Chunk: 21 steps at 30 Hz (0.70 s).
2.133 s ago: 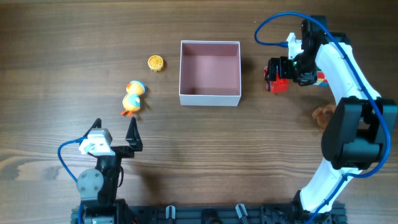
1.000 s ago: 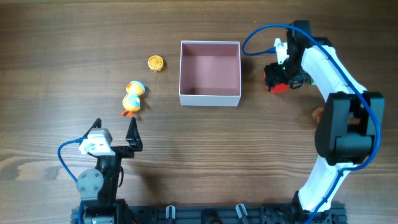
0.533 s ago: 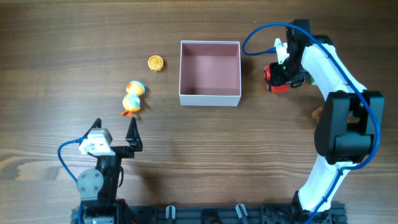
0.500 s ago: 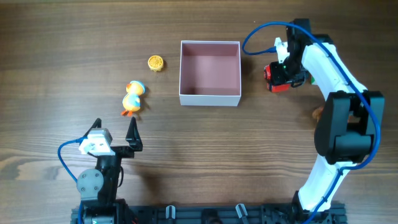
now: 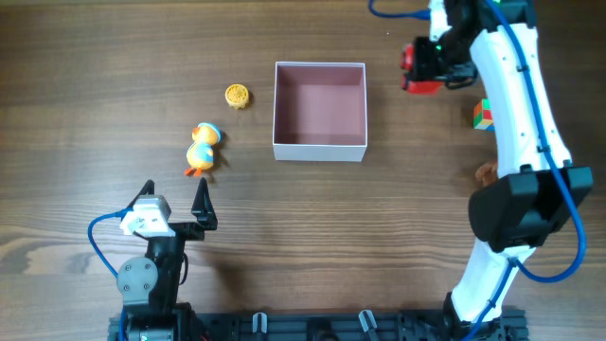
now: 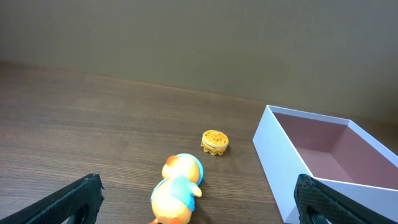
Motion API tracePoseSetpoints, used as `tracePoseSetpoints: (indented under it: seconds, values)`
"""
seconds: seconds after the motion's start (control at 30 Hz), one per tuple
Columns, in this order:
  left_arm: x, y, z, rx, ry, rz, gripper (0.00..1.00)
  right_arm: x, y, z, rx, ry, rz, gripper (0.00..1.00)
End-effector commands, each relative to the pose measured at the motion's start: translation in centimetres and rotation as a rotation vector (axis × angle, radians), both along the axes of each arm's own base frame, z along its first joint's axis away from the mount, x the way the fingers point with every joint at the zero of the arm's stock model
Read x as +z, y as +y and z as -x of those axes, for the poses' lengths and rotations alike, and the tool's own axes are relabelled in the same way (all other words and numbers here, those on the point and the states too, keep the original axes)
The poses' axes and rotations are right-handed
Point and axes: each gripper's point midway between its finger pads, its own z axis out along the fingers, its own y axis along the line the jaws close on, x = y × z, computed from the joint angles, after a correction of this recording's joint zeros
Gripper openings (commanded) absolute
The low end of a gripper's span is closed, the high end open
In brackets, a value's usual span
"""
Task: Pack container
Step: 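Lift the red car and lower it into the white box, release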
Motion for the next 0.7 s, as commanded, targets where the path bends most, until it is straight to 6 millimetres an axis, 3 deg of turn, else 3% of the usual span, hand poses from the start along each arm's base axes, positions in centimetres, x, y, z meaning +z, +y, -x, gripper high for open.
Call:
tracePoseSetpoints:
  seconds: [0.0, 0.37, 0.67]
  values:
    - [-0.2, 0.2, 0.0, 0.009, 0.0, -0.012, 1.0, 2.7, 4.9, 0.3, -0.072, -0.035, -0.167, 0.33]
    - [-0.2, 0.2, 0.0, 0.009, 0.0, -0.012, 1.0, 4.0, 14.4, 0.2, 0.107, -0.152, -0.218, 0.35]
    - [-0.2, 0.2, 0.0, 0.009, 0.0, -0.012, 1.0, 0.7, 13.0, -1.3, 0.03, -0.174, -0.034, 0.4]
